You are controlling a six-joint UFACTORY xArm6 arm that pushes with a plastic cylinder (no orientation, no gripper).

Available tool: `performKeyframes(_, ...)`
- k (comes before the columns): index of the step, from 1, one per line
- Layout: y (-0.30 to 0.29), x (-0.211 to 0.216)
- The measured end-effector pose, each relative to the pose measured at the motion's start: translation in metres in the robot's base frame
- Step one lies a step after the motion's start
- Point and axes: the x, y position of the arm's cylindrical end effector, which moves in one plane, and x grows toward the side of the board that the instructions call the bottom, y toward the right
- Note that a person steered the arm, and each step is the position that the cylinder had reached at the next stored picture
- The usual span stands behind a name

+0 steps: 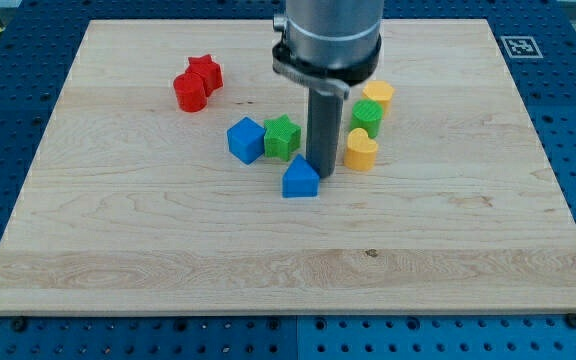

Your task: Move the green star top diagonally to the blue cube

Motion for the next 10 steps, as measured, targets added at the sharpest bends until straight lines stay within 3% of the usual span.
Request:
performKeyframes(2, -0.002, 0.007)
performKeyframes(4, -0.003, -0.027)
performKeyframes(10, -0.009, -0.027)
